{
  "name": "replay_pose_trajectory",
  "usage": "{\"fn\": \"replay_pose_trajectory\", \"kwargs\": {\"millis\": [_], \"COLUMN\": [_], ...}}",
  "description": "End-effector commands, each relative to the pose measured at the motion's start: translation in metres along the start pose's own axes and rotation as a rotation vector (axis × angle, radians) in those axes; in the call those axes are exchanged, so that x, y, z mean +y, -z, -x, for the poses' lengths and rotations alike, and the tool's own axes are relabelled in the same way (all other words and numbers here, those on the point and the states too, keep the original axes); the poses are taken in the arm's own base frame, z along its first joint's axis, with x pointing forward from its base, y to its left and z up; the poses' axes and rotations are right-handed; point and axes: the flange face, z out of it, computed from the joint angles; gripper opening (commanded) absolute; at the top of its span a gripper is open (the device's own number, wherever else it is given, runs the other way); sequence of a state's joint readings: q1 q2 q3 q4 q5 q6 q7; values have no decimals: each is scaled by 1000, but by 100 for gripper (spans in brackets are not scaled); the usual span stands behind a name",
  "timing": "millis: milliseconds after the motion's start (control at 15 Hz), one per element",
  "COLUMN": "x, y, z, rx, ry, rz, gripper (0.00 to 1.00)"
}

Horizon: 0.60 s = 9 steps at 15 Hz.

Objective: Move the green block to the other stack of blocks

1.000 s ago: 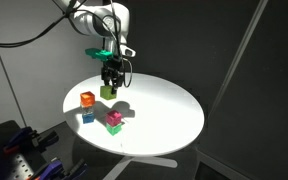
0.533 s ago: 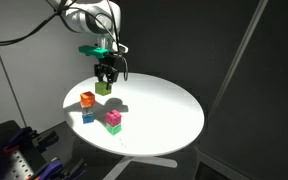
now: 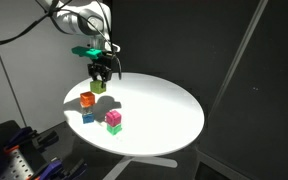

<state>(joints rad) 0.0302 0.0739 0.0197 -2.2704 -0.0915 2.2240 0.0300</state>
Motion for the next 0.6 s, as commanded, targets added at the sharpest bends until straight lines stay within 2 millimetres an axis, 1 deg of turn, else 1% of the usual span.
{"fn": "replay_pose_trajectory", "kwargs": {"millis": [0, 267, 533], "x": [-9, -18, -23], "y": [4, 2, 7], "z": [10, 15, 21], "rx": [45, 63, 64], "ry": [11, 6, -7], "rz": [0, -17, -43], "gripper": [30, 30, 30]}}
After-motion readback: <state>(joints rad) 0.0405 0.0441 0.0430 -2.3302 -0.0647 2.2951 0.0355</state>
